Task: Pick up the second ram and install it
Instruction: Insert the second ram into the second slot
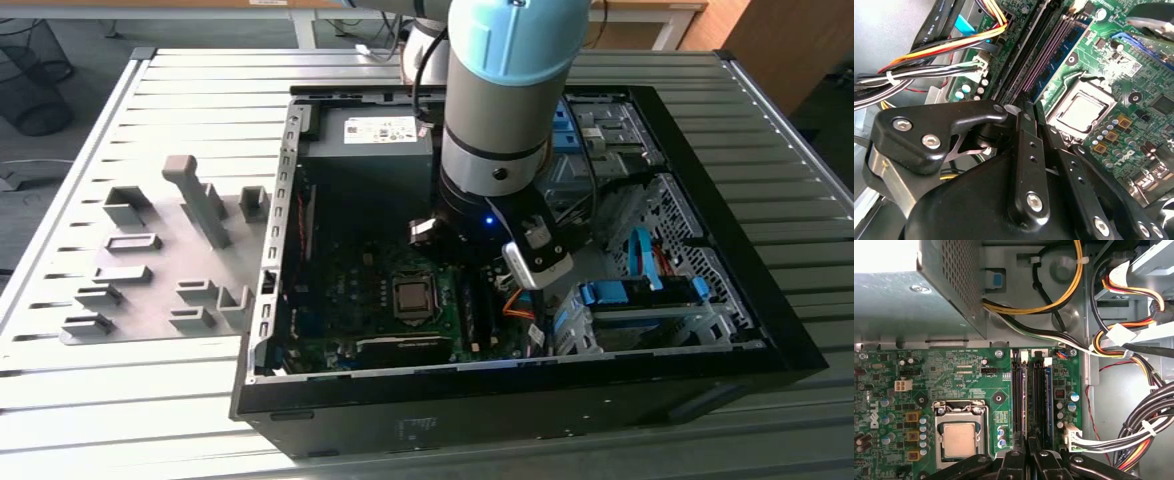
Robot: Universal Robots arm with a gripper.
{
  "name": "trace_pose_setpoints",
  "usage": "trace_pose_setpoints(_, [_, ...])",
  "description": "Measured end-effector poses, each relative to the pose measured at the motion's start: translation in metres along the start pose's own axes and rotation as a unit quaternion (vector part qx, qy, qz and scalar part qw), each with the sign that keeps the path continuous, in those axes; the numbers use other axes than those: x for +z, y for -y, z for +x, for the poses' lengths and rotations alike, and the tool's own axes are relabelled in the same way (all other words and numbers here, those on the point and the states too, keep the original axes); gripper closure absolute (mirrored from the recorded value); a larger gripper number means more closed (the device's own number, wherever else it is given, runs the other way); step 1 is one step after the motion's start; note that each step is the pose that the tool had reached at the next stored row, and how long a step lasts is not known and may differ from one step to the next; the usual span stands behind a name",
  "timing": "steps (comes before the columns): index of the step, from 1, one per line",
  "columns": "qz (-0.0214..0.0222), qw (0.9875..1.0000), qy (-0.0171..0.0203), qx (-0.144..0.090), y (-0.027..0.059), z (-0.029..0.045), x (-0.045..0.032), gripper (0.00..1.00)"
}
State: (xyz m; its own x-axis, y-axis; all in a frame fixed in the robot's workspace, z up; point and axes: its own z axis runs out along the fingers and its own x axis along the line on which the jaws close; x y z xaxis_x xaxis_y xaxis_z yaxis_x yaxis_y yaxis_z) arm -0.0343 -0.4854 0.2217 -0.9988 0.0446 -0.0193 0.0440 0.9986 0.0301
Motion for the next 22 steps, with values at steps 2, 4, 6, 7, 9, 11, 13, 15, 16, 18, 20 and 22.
trace_pose_setpoints(2, [0.0001, 1.0, -0.0001, -0.001, 0.0, -0.0012, 0.0003, 0.86])
trace_pose_setpoints(4, [0.0001, 1.0, -0.0002, -0.003, 0.0, -0.0017, 0.0009, 0.86])
trace_pose_setpoints(6, [0.0001, 1.0, -0.0003, -0.005, -0.0004, -0.0019, 0.0014, 0.86])
trace_pose_setpoints(7, [-0.0002, 1.0, -0.0003, -0.005, -0.0006, -0.0019, 0.0018, 0.86])
trace_pose_setpoints(9, [-0.0009, 1.0, -0.0004, -0.005, -0.0007, -0.0019, 0.0028, 0.86])
trace_pose_setpoints(11, [-0.0012, 1.0, -0.0004, -0.005, -0.0007, -0.0019, 0.0031, 0.86])
trace_pose_setpoints(13, [-0.003, 1.0, -0.0004, -0.005, -0.0007, -0.002, 0.0032, 0.86])
trace_pose_setpoints(15, [-0.0038, 1.0, -0.0004, -0.005, -0.0008, -0.0024, 0.0033, 0.86])
trace_pose_setpoints(16, [-0.004, 1.0, -0.0004, -0.005, -0.0008, -0.0025, 0.0035, 0.86])
trace_pose_setpoints(18, [-0.004, 1.0, -0.0004, -0.005, -0.0007, -0.0024, 0.0041, 0.86])
trace_pose_setpoints(20, [-0.0039, 1.0, -0.0005, -0.005, -0.0007, -0.0024, 0.005, 0.86])
trace_pose_setpoints(22, [-0.0035, 1.0, -0.0006, -0.005, -0.0005, -0.0024, 0.0059, 0.86])
